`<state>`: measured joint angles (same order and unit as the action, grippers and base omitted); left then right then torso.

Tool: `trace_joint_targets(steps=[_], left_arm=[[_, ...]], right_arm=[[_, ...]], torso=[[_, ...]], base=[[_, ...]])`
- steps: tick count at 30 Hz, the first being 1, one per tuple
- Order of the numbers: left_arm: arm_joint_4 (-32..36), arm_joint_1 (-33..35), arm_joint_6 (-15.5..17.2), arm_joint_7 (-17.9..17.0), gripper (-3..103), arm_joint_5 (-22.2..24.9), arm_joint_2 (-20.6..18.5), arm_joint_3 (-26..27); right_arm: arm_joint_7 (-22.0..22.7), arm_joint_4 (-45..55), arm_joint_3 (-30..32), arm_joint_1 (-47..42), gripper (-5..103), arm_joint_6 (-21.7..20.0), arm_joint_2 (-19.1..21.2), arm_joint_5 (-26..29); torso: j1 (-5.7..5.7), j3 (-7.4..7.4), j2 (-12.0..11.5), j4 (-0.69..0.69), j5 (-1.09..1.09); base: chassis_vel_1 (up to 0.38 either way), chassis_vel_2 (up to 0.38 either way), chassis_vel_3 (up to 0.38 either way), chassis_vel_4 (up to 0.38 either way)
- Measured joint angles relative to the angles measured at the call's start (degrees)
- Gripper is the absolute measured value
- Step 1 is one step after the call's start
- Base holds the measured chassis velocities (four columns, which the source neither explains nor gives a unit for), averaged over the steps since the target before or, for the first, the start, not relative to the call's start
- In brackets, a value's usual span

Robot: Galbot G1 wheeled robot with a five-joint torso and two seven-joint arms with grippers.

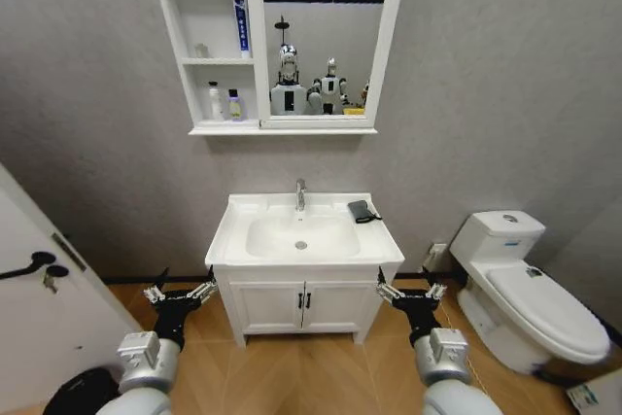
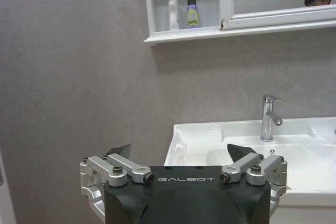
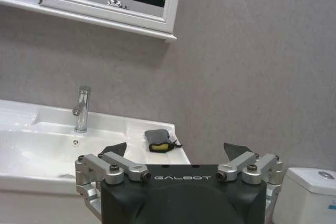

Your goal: Move facial cleanser and shampoo from washbasin to cabinet, then wipe washbasin with towel.

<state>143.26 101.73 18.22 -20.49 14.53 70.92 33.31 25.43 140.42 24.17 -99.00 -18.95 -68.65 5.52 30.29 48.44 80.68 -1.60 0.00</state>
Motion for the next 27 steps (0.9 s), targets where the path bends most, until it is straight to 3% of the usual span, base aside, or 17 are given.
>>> trace_joint_targets(steps=[27], left_arm=[[0.0,0.0,0.0,0.0,100,0.0,0.0,0.0]], right_arm=[[-3.8,-1.5,0.3,2.0,100,0.4,1.9,1.5]], torso=[[0.01,0.01,0.0,0.01,0.03]], base=[[0.358,-0.367,-0.353,0.355]])
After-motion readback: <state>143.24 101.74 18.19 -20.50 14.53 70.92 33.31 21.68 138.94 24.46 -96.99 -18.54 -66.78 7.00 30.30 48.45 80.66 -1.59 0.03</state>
